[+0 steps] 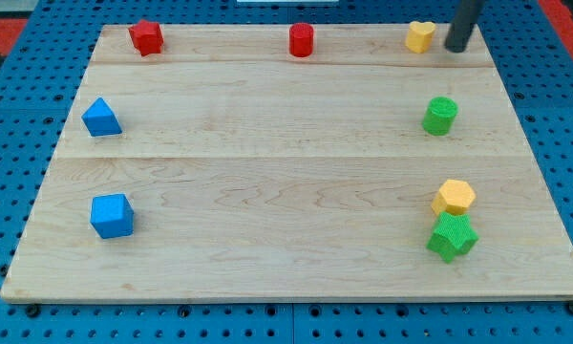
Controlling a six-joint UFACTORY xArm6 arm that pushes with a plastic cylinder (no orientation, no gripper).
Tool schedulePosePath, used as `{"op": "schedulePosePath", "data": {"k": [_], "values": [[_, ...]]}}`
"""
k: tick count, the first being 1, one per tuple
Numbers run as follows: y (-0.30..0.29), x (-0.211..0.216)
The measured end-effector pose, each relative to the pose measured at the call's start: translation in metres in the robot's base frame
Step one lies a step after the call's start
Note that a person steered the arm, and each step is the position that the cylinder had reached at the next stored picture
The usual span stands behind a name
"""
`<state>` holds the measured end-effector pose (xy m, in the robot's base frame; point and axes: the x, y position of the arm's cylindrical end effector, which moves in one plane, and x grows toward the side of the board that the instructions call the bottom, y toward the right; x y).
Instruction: Move the red circle bottom left to the green circle
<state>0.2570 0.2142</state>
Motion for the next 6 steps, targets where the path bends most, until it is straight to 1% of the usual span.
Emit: {"op": "schedulePosePath", "data": {"k": [1,2,3,4,5,6], "values": [[-0.031,0.026],[-0.114,-0.031],[-0.136,-0.063],[-0.184,-0.061],[-0.232,-0.039],[-0.221,0.038]]}}
